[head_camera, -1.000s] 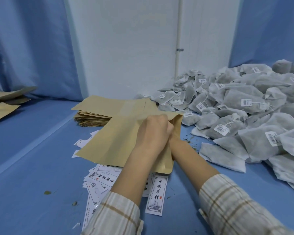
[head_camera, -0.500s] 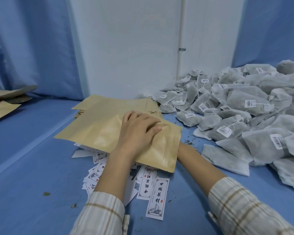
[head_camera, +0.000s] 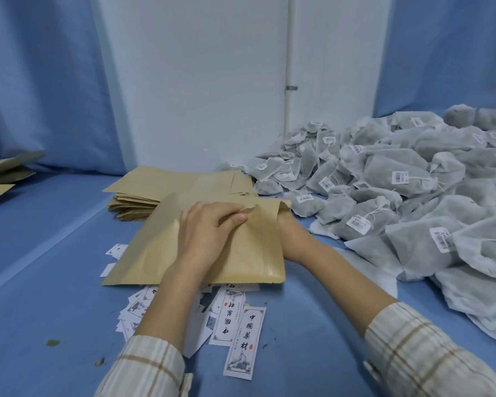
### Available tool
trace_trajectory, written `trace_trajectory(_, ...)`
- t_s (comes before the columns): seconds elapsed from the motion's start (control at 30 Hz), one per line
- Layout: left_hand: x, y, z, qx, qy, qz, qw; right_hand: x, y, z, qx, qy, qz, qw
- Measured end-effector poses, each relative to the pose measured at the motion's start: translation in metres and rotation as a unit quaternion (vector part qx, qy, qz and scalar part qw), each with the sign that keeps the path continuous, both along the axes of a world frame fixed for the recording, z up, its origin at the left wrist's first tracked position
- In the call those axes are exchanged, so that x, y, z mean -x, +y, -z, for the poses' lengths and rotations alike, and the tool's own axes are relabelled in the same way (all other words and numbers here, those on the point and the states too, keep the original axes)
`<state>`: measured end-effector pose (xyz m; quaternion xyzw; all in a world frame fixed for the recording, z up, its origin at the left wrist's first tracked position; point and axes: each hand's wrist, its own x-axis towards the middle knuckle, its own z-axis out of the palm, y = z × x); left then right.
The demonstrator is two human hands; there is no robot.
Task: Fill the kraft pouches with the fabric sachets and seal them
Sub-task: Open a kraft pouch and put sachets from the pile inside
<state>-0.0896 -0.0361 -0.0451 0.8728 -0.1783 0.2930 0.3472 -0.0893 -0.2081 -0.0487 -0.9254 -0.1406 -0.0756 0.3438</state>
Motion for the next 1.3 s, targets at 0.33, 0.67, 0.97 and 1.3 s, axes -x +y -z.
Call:
trace_trajectory(0.33, 0.003, -0.043, 0.014, -0.044, 0.067, -0.001, 0.997, 0.025, -0.101, 0.015, 0.383, 0.073, 0.077, 0.918)
trace_trajectory(0.67, -0.001, -0.041, 0.018, 0.031, 0.075, 0.000, 0.997, 0.035, -0.111, 0.016, -0.002, -0.083, 0.141, 0.986)
trace_trajectory(0.97, -0.004, -0.041, 0.013, 0.087, 0.067, -0.001, 0.994, 0.028, -0.057, 0.040, -0.571, 0.046, 0.041, 0.819)
trace_trajectory(1.3, -0.003, -0.050, 0.026, 0.056, 0.056, 0.035, 0.996, 0.029, -0.078, 0.028, 0.210, -0.114, 0.192, 0.952)
